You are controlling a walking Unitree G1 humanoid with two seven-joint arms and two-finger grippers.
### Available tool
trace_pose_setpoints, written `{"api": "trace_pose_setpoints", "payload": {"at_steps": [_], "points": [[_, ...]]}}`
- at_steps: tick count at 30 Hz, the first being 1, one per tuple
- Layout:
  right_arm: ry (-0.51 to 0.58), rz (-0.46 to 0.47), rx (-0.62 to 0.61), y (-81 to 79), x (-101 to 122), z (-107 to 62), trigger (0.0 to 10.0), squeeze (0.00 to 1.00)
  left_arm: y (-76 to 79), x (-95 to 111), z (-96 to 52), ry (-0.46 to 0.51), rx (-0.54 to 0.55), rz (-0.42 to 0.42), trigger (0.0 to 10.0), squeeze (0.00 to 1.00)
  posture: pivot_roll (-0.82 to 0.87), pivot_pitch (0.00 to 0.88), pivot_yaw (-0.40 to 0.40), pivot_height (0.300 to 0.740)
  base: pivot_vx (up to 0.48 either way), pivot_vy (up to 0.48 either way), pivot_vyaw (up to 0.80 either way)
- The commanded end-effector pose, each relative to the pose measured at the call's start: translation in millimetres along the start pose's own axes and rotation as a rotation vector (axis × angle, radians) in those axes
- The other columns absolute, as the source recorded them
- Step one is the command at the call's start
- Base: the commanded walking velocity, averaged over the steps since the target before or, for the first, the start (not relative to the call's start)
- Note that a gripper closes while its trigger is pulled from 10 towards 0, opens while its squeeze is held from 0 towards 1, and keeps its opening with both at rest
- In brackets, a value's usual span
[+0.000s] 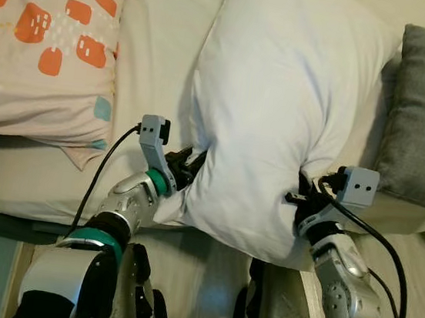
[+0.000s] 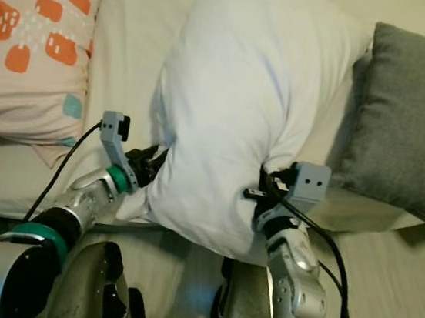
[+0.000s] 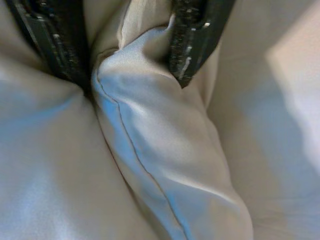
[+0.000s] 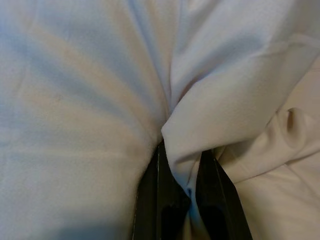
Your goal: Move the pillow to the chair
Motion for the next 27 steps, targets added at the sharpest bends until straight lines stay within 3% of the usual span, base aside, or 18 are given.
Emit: {"api": "trace_pose_setpoints", "payload": {"at_steps": [1,15,19,27], "points": [[-0.087,0.049,0.13,-37.5,-25,-1.3,0.0,0.0,-0.1,-24,-3.6,-0.07,-0.015,-0.031,0.0,0.0,-0.15,0.315,0.165,0.562,0.0,0.0,0.0],[-0.081,0.109,0.177,-50.3,-24,5.2,0.0,0.0,-12.3,-7,-11.3,0.028,0.029,-0.057,0.0,0.0,-0.11,0.289,0.15,0.562,0.0,0.0,0.0],[-0.07,0.137,0.196,-59.6,-22,10.6,0.0,0.0,-17.8,11,-14.5,0.13,0.07,-0.029,0.0,0.0,-0.08,0.258,0.146,0.562,0.0,0.0,0.0],[-0.047,0.165,0.232,-72.0,-18,13.0,0.0,0.0,-17.2,25,-15.8,0.191,0.077,0.007,0.0,0.0,-0.02,0.213,0.126,0.562,0.0,0.0,0.0]]}}
Point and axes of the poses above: a point about 5 cm out from each wrist's last joint towards the gripper, its own z axis pointing out of the wrist towards the gripper, its own x axis along the axis of the wrist's last joint, y = z × x, the point moved 6 cm from there along z, pointing out of the wrist towards the gripper, and after that the axes turned 13 degrees about -z, right-handed, at the moved point
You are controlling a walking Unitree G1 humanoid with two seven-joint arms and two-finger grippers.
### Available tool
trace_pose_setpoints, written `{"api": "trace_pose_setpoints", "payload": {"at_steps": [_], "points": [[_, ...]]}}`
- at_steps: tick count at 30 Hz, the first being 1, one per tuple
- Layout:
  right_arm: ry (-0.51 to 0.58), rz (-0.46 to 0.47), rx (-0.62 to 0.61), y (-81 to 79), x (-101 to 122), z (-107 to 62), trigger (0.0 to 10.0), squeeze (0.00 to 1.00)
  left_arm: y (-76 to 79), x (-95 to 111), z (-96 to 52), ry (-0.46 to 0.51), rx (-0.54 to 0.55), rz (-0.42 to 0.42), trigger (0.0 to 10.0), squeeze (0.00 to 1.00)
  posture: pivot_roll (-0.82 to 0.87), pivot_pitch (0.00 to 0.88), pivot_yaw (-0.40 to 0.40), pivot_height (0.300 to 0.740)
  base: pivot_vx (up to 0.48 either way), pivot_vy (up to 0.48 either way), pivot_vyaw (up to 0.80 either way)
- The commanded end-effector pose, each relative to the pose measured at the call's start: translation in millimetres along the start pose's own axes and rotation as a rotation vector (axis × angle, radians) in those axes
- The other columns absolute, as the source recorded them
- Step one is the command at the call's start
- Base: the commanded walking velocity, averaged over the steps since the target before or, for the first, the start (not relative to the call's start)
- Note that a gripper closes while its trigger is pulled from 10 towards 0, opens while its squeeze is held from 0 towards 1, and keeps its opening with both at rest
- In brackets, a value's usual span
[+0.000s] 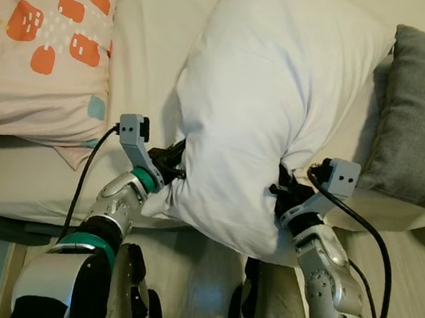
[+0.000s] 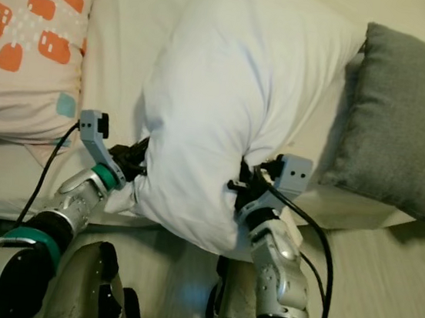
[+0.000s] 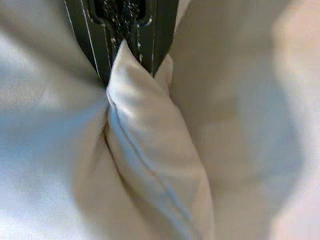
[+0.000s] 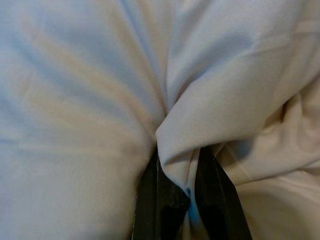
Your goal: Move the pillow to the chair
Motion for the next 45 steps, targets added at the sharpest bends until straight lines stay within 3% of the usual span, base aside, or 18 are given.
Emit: {"api": "trace_pose_setpoints", "payload": {"at_steps": [1,4,7,11,19,23,24,31,37,45], "points": [[-0.073,0.057,0.14,-40.7,-24,3.5,0.0,0.0,0.4,2,-1.6,0.03,-0.003,0.004,0.0,0.0,-0.01,0.204,0.121,0.562,0.0,0.0,0.0],[-0.049,0.074,0.172,-50.3,-19,5.9,0.0,0.0,4.2,18,-1.5,0.116,-0.008,0.027,0.0,0.0,0.02,0.168,0.094,0.562,0.0,0.0,0.0],[-0.043,0.078,0.182,-53.3,-17,7.2,0.0,0.0,5.5,23,-1.9,0.14,-0.012,0.03,0.0,0.0,0.03,0.149,0.087,0.562,0.0,0.0,0.0],[0.002,0.098,0.215,-62.0,-6,13.2,0.0,0.0,17.1,24,-9.0,0.16,-0.06,0.126,0.0,0.0,0.06,0.089,0.072,0.562,0.0,0.0,0.0],[0.017,0.08,0.219,-62.8,-5,11.5,0.0,0.0,23.6,23,-19.6,0.203,-0.021,0.176,0.0,0.0,0.07,0.054,0.072,0.562,0.0,0.0,0.0],[-0.027,0.013,0.114,-52.1,-18,10.7,0.0,0.0,18.5,22,-26.8,0.205,0.081,0.283,0.0,0.0,0.07,0.036,0.06,0.562,0.0,0.0,0.0],[-0.044,0.001,0.103,-50.2,-22,11.2,10.0,0.0,15.7,22,-27.9,0.201,0.115,0.279,10.0,0.0,0.08,0.028,0.052,0.562,0.0,0.0,0.0],[-0.068,-0.014,0.084,-45.4,-27,13.0,10.0,0.0,14.6,25,-31.9,0.208,0.161,0.276,10.0,0.0,0.09,0.024,0.034,0.562,0.0,0.0,0.0],[-0.099,-0.084,0.076,-41.7,-33,16.2,10.0,0.0,10.9,17,-37.3,0.165,0.204,0.303,10.0,0.0,0.1,0.018,0.029,0.562,0.0,0.0,0.0],[-0.061,-0.104,0.027,-38.9,-24,24.0,10.0,0.0,11.9,4,-44.0,0.129,0.22,0.32,10.0,0.0,0.09,0.021,0.044,0.597,0.0,0.0,0.0]]}}
Point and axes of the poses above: a point about 5 cm out from each wrist's last joint towards the gripper, its own z axis pointing out of the wrist towards the gripper, its own x axis along the axis of the wrist's last joint, y = z × x, the point moved 6 cm from there along z, pointing out of the wrist towards the gripper, and after that the axes turned 13 degrees about -z, right-handed, at the moved point
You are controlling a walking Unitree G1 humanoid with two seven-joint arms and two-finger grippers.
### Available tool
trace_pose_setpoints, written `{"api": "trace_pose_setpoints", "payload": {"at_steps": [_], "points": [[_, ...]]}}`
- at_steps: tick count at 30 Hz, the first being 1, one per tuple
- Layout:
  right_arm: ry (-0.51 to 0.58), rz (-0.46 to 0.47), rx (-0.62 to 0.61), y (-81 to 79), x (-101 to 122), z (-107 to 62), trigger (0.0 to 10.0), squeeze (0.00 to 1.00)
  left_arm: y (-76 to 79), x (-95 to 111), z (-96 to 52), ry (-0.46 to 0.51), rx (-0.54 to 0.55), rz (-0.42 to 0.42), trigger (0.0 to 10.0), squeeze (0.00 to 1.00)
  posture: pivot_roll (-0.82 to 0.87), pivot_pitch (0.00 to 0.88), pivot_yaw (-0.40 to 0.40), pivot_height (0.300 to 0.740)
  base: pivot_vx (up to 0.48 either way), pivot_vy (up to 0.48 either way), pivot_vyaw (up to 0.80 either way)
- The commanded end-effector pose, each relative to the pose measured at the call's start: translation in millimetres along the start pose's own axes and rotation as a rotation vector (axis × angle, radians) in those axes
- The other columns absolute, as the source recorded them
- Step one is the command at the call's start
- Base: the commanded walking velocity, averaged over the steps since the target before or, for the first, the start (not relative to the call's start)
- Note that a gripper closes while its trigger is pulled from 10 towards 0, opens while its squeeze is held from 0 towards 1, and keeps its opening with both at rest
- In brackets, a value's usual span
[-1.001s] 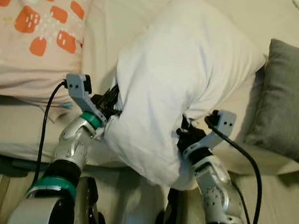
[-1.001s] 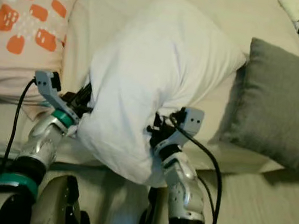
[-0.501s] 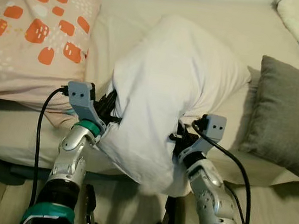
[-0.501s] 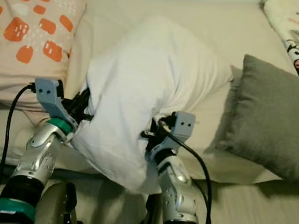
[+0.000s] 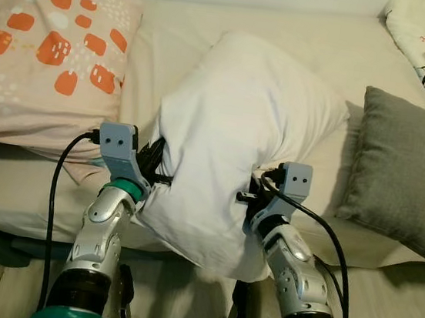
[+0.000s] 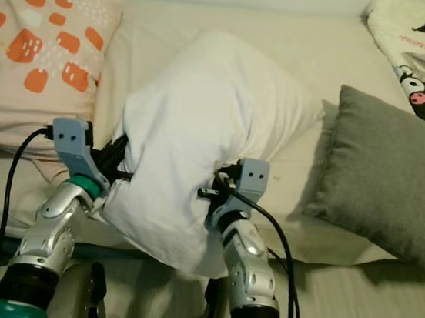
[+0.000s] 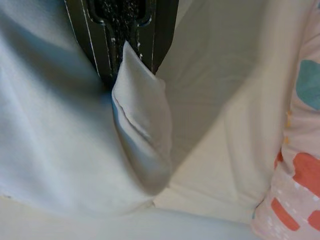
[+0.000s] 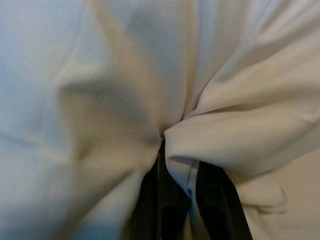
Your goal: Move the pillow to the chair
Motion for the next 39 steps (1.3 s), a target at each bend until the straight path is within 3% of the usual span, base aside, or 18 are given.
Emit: {"api": "trace_pose_setpoints", "payload": {"at_steps": [1,19,29,31,35,39], "points": [[0.058,-0.008,0.037,-15.0,16,7.4,10.0,0.0,9.4,-6,-3.5,-0.021,-0.043,0.028,10.0,0.0,0.09,0.021,0.044,0.602,0.0,0.0,0.0],[0.08,-0.012,0.012,-12.7,20,10.6,10.0,0.0,13.1,7,-3.8,0.011,-0.044,0.068,10.0,0.0,0.1,0.023,0.052,0.657,0.0,0.0,0.0],[0.088,-0.014,0.007,-11.3,23,11.3,10.0,0.0,14.4,8,0.1,-0.005,-0.007,0.014,10.0,0.0,0.1,0.027,0.054,0.687,0.0,0.0,0.0],[0.089,-0.014,0.006,-11.4,23,11.6,10.0,0.0,16.7,12,1.6,0.001,-0.01,0.021,10.0,0.0,0.1,0.028,0.054,0.697,0.0,0.0,0.0],[0.091,-0.014,0.006,-11.9,23,12.3,10.0,0.0,17.7,11,0.7,0.008,-0.019,0.11,10.0,0.0,0.1,0.027,0.055,0.717,0.0,0.0,0.0],[0.092,-0.015,0.005,-11.8,23,12.4,10.0,0.0,16.5,11,-0.4,0.008,-0.011,0.106,10.0,0.0,0.1,0.026,0.055,0.737,0.0,0.0,0.0]]}}
Point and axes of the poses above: a point about 5 cm out from each wrist's last joint towards the gripper, its own z axis pointing out of the wrist towards the gripper, its own x axis along the axis of the wrist's last joint, y = z × x, the point moved 6 cm from there along z, pointing out of the wrist towards the gripper, and after that the axes turned 13 degrees about -z, right-handed, at the moved point
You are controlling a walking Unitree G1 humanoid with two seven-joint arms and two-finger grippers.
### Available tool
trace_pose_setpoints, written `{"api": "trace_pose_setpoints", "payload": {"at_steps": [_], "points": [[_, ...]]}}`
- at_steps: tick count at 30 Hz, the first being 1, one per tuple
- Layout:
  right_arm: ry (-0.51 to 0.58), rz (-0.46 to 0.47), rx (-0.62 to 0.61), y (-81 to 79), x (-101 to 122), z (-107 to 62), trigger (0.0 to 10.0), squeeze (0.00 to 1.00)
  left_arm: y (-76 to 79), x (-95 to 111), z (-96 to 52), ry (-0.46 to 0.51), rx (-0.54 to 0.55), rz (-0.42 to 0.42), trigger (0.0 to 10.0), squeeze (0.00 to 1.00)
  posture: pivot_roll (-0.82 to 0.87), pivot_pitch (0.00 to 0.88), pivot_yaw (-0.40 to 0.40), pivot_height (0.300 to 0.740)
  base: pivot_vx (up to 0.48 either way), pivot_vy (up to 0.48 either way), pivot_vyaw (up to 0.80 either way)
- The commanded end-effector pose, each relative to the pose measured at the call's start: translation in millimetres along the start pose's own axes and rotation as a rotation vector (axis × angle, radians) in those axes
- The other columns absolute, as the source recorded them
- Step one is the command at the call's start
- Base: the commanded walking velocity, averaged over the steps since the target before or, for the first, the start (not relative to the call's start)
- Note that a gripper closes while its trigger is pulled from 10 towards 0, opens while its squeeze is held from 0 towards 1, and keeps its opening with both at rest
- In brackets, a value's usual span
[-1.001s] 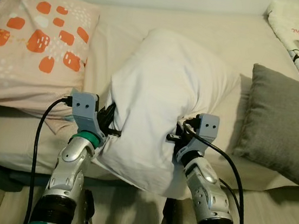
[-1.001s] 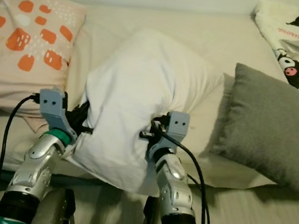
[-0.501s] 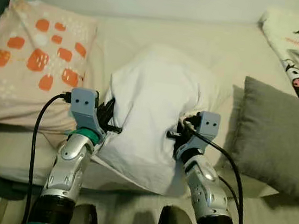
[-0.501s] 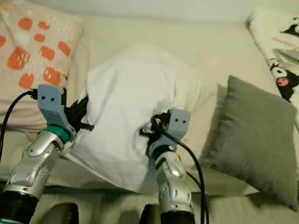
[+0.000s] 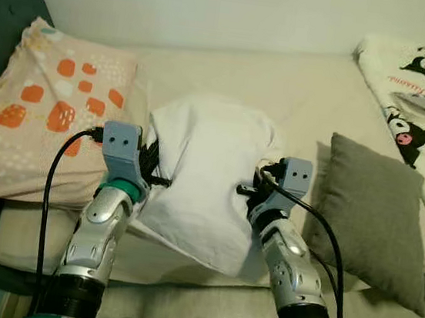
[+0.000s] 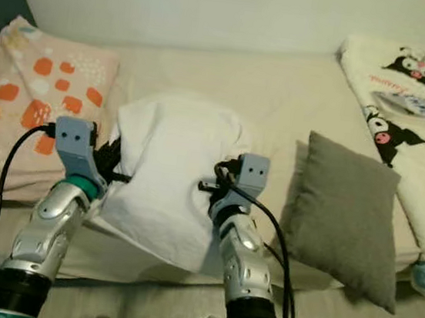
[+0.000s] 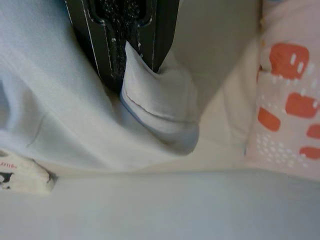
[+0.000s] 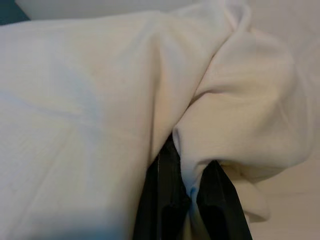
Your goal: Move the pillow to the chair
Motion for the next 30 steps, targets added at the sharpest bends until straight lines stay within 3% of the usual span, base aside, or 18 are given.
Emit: {"api": "trace_pose_setpoints", "payload": {"at_steps": [1,13,16,21,28,30], "points": [[0.064,-0.009,0.048,-16.1,17,5.9,10.0,0.0,14.2,6,1.3,0.027,-0.051,0.02,10.0,0.0,0.1,0.026,0.055,0.737,0.0,0.0,0.0],[0.066,-0.015,0.054,-17.9,18,6.6,10.0,0.0,15.8,7,0.9,0.021,-0.052,0.02,10.0,0.0,0.1,0.028,0.053,0.74,0.0,0.0,0.0],[0.096,-0.073,0.018,-12.8,19,5.1,10.0,0.0,9.0,5,0.5,0.016,-0.007,0.013,10.0,0.0,0.1,0.028,0.049,0.74,0.0,0.0,0.0],[0.094,-0.014,0.017,-13.0,17,2.7,10.0,0.0,4.1,2,-0.7,-0.005,0.028,0.018,10.0,0.0,0.1,0.028,0.046,0.74,0.0,0.0,0.0],[0.063,-0.028,0.001,-12.4,13,3.5,10.0,0.0,0.6,6,0.3,-0.007,0.05,0.066,10.0,0.0,0.1,0.03,0.039,0.74,0.0,0.0,0.0],[0.05,-0.08,0.003,-13.5,9,4.2,10.0,0.0,2.9,11,2.1,0.005,0.039,0.108,10.0,0.0,0.1,0.027,0.037,0.74,0.0,0.0,0.0]]}}
Point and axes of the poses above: a point about 5 cm out from each wrist's last joint towards the gripper, its own z axis pointing out of the wrist towards the gripper, its own x axis along the axis of the wrist's last joint, y = z × x, the point moved 6 cm from there along z, pointing out of the wrist towards the gripper, and after that the axes turned 13 degrees about -z, right-handed, at the moved point
